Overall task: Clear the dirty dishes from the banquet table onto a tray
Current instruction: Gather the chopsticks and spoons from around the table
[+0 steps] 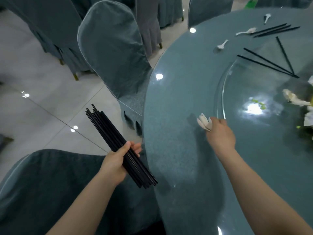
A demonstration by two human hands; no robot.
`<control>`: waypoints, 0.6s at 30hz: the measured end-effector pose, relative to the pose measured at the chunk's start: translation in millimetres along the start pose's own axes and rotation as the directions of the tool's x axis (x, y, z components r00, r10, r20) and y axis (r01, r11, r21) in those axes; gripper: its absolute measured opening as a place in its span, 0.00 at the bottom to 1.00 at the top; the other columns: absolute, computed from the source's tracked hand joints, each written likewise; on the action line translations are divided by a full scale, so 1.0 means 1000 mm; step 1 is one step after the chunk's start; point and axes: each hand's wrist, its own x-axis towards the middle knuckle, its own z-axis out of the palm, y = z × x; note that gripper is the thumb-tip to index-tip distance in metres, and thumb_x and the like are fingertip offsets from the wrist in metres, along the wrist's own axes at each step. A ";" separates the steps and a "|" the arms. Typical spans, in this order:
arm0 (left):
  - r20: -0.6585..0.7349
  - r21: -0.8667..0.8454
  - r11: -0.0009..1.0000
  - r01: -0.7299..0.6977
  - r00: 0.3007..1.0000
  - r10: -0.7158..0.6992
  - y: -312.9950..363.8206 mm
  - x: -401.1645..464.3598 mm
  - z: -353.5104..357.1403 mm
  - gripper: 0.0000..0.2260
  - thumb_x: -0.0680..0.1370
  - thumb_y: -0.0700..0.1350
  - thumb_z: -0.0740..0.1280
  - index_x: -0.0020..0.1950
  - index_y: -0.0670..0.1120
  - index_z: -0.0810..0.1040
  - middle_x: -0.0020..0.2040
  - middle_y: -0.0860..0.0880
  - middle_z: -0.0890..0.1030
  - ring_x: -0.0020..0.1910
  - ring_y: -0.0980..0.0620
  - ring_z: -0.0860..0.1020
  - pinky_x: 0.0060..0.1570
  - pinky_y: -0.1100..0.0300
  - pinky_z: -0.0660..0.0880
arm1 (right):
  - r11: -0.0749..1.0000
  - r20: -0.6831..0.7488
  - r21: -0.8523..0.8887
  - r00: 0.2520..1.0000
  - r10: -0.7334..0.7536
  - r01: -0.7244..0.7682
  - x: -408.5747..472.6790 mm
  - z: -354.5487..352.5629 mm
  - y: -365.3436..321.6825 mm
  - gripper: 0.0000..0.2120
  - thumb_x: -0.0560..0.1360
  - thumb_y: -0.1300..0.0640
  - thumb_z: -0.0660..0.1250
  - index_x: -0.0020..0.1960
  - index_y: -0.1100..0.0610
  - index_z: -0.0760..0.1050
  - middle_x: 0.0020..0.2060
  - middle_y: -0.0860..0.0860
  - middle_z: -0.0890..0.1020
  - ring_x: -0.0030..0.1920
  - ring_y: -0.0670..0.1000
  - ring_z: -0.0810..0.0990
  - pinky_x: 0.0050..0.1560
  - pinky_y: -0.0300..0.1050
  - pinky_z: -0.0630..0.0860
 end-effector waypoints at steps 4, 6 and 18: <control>-0.040 -0.031 0.999 -0.013 0.999 0.012 0.000 0.000 0.004 0.06 0.80 0.40 0.62 0.48 0.39 0.77 0.41 0.43 0.85 0.46 0.48 0.83 0.45 0.55 0.76 | 0.994 0.047 -0.106 0.999 -0.021 0.025 0.012 0.004 0.003 0.16 0.75 0.67 0.58 0.61 0.57 0.70 0.56 0.58 0.69 0.40 0.60 0.74 0.37 0.47 0.69; -0.058 -0.052 0.998 -0.017 0.998 0.014 -0.001 0.000 0.005 0.06 0.80 0.40 0.62 0.48 0.39 0.77 0.41 0.43 0.85 0.45 0.48 0.83 0.45 0.56 0.76 | 0.991 0.036 -0.127 0.999 -0.027 0.032 0.018 0.003 0.006 0.15 0.76 0.66 0.58 0.61 0.57 0.70 0.56 0.59 0.70 0.43 0.62 0.76 0.38 0.49 0.70; -0.085 -0.064 0.998 0.017 0.996 -0.022 -0.007 -0.011 0.008 0.06 0.80 0.39 0.62 0.47 0.40 0.77 0.38 0.45 0.85 0.37 0.51 0.84 0.36 0.58 0.78 | 0.939 0.190 0.336 0.970 -0.149 0.078 0.002 0.014 -0.003 0.04 0.69 0.54 0.70 0.42 0.52 0.77 0.32 0.48 0.77 0.36 0.55 0.75 0.32 0.43 0.65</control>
